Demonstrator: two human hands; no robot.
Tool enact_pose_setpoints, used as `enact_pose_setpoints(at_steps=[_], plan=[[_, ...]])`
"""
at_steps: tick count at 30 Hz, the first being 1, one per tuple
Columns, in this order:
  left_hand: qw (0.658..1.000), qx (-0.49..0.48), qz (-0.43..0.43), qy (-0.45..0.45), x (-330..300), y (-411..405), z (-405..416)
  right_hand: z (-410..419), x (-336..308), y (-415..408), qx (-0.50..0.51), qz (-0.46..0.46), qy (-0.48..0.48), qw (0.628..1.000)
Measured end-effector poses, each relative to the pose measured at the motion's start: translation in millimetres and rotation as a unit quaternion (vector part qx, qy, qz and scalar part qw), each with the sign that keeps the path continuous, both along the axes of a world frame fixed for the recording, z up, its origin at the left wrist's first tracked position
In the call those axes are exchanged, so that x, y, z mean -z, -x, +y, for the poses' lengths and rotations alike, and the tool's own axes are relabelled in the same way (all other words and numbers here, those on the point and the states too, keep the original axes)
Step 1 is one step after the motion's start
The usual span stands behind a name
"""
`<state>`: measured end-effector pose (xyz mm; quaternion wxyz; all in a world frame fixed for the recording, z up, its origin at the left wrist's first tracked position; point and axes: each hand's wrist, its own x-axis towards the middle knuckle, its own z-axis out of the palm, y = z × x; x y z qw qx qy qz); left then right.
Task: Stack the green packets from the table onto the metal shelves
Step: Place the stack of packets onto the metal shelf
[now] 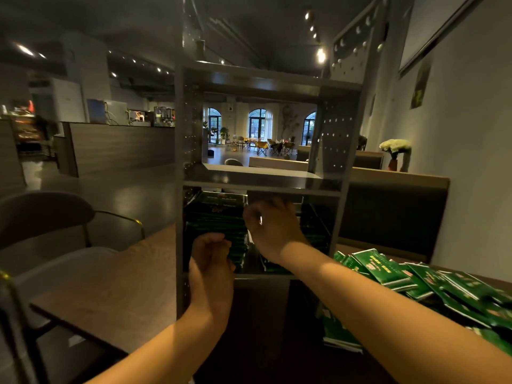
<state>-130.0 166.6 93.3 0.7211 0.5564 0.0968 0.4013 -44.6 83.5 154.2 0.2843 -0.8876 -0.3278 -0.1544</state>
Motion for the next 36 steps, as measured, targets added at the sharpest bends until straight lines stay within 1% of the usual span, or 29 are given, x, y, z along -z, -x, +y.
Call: enact_pose_setpoints(at_steps=[2,3,4,6,8,10,13,15,18,22,27,29,31,33,34,36], plan=[[0.998,0.006,-0.049,-0.035,4,1,-12,-19,4,11,-0.008,0.007,-0.01,1.0],[0.997,0.013,-0.06,-0.056,5,2,-19,-31,8,14,-0.017,0.013,-0.024,0.999],[0.996,0.018,-0.055,-0.074,5,0,-26,-43,11,18,-0.024,0.021,-0.039,0.999],[0.996,0.037,-0.027,-0.081,5,-7,-48,-74,19,21,-0.017,0.057,-0.05,0.997],[0.992,0.059,-0.046,-0.099,0,-10,-59,-92,23,23,-0.016,0.08,-0.051,0.995],[0.984,0.104,-0.055,-0.135,1,-19,-90,-128,31,21,0.018,0.101,-0.066,0.992],[0.97,0.18,-0.053,-0.153,11,-31,-135,-180,54,13,0.057,0.124,-0.111,0.984],[0.962,0.212,-0.041,-0.166,21,-41,-163,-206,71,7,0.072,0.12,-0.141,0.98],[0.96,0.21,-0.027,-0.181,42,-60,-194,-237,93,-6,0.111,0.115,-0.172,0.972],[0.961,0.188,0.001,-0.203,76,-94,-219,-267,119,-32,0.154,0.092,-0.168,0.969],[0.963,0.173,0.034,-0.202,100,-127,-226,-274,147,-66,0.254,0.08,-0.138,0.954],[0.963,0.164,0.031,-0.211,104,-139,-226,-272,156,-77,0.287,0.083,-0.077,0.951],[0.961,0.16,0.031,-0.225,110,-145,-223,-271,164,-82,0.328,0.096,0.021,0.94],[0.957,0.161,0.026,-0.241,117,-147,-220,-269,173,-82,0.347,0.115,0.111,0.924],[0.955,0.165,0.023,-0.247,120,-148,-220,-268,177,-82,0.351,0.123,0.139,0.918],[0.95,0.174,0.022,-0.257,123,-146,-219,-267,183,-78,0.353,0.137,0.15,0.913]])
